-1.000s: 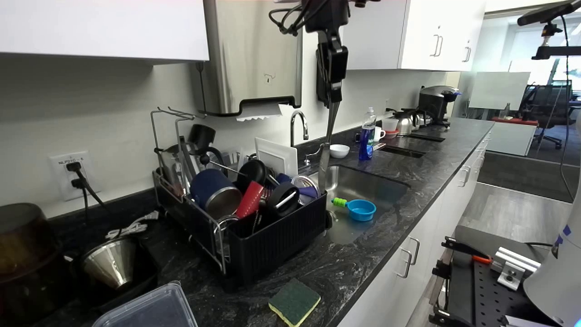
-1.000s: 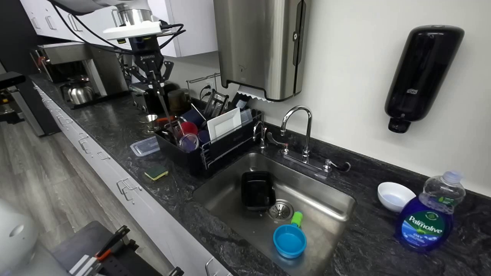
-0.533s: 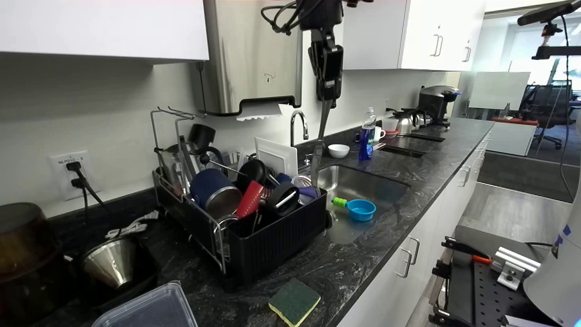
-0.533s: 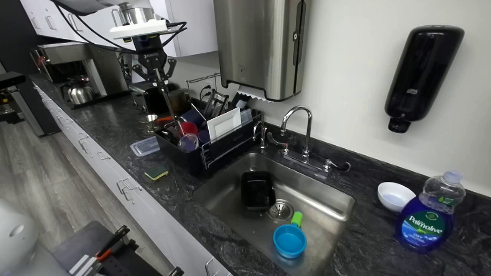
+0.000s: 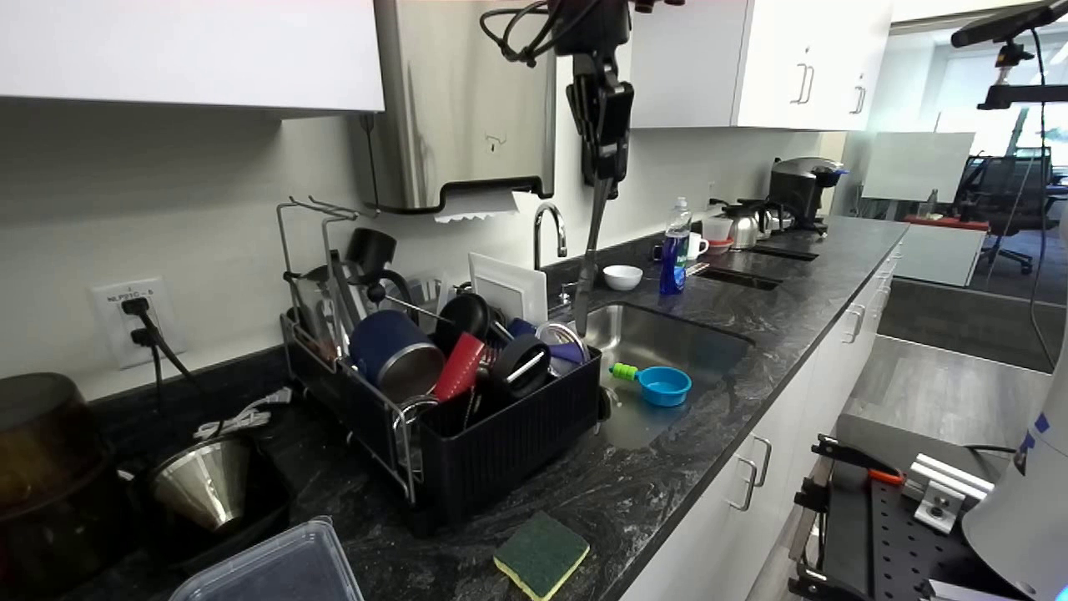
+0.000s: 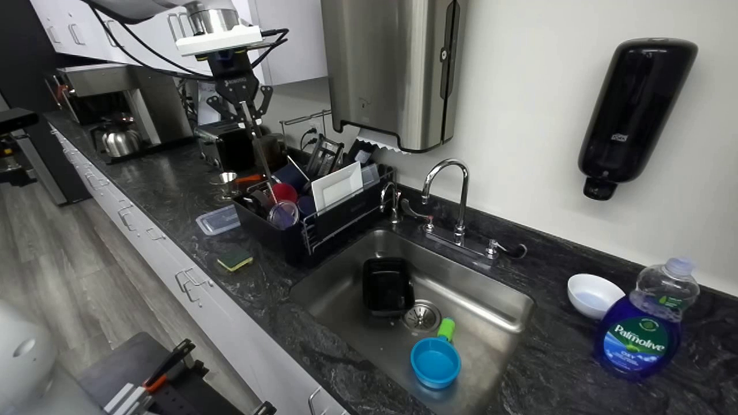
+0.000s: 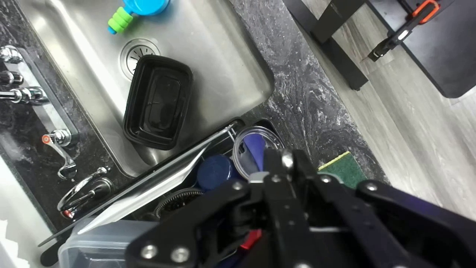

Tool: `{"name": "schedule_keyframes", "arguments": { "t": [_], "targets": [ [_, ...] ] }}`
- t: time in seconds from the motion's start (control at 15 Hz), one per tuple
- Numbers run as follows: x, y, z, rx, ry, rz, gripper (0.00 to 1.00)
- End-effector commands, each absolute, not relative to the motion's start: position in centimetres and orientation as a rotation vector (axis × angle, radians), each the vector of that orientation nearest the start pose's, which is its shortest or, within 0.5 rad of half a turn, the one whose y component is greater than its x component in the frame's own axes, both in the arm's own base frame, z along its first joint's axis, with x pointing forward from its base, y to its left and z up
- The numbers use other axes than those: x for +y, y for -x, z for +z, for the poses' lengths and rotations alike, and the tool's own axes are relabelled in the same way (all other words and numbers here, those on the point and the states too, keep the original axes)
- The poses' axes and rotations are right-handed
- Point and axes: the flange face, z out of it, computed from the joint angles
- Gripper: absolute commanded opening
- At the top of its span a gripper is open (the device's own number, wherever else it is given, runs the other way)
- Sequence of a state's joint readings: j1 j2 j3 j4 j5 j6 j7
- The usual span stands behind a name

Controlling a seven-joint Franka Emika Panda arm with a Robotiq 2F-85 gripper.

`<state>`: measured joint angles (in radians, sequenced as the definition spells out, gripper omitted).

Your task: Move the knife from the left side of the drying rack to the right side.

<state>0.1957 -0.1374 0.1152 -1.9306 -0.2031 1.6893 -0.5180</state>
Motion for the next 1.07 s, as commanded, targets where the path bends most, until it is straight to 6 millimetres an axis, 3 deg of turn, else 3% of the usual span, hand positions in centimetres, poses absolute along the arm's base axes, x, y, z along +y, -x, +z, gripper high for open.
{"name": "schedule_keyframes", "arguments": {
  "t": [0.0, 1.0],
  "targets": [
    [13.2, -49.3, 53.4, -1.43, 3.017, 0.235, 0.03],
    [13.0, -49.0, 51.5, -1.488, 2.972, 0.28, 0.03]
  ]
}}
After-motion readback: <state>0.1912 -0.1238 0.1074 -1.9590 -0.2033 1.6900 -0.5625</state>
